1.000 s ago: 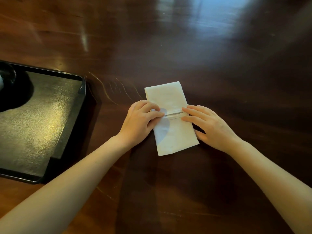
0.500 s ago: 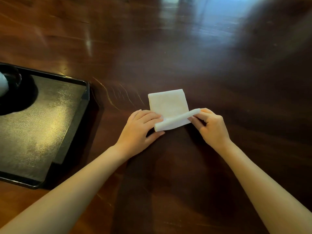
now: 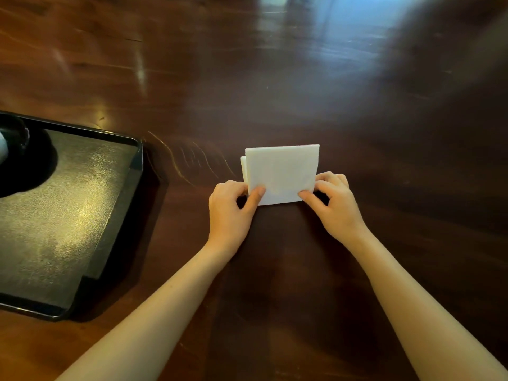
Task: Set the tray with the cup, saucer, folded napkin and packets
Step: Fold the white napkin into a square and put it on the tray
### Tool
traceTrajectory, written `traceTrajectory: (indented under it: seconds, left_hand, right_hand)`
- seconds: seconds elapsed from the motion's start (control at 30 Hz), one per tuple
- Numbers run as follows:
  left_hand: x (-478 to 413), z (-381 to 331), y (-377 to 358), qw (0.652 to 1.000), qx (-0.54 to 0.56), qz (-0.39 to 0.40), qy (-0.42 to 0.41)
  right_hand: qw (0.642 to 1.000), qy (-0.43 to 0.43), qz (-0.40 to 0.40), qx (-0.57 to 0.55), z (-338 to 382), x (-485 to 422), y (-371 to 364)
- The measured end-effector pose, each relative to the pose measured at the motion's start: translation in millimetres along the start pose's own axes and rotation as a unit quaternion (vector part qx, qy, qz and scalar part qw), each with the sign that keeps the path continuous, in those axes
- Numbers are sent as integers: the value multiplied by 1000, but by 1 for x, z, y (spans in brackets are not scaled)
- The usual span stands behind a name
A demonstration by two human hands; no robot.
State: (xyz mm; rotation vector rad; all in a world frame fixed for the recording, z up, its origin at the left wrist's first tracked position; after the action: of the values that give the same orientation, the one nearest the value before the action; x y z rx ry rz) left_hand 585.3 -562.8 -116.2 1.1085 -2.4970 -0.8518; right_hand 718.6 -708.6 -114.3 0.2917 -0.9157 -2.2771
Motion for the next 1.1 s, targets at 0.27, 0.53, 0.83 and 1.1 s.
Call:
traceTrajectory:
  seconds: [0.27,0.53,0.83,1.1]
  left_hand:
    - [-2,-2,-7,985,-140,-66,79]
    - [6,-1,-12,980,-163,-111,16]
    - [7,1,-12,984,-147,-100,15]
    - [-2,-30,-2,978,-154,-130,-61]
  right_hand:
    - [988,-97,-98,74,0,-6,-5]
    - [978,-97,-147,112,2,-3,-12]
    - [972,-97,-183,110,0,-5,-11]
    - [971,-51,-206,110,28,-11,3]
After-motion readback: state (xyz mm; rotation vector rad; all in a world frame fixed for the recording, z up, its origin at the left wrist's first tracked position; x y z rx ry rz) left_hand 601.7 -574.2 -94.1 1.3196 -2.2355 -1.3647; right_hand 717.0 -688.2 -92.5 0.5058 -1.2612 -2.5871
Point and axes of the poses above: each hand's wrist, its own x-axis away from the middle knuckle, its own y-axis out of the back of the hand, z = x × y, the point moved 7 cm from there along -x, towards the middle knuckle, and after that the axes turned 3 degrees about -z, right-handed, at the moved point
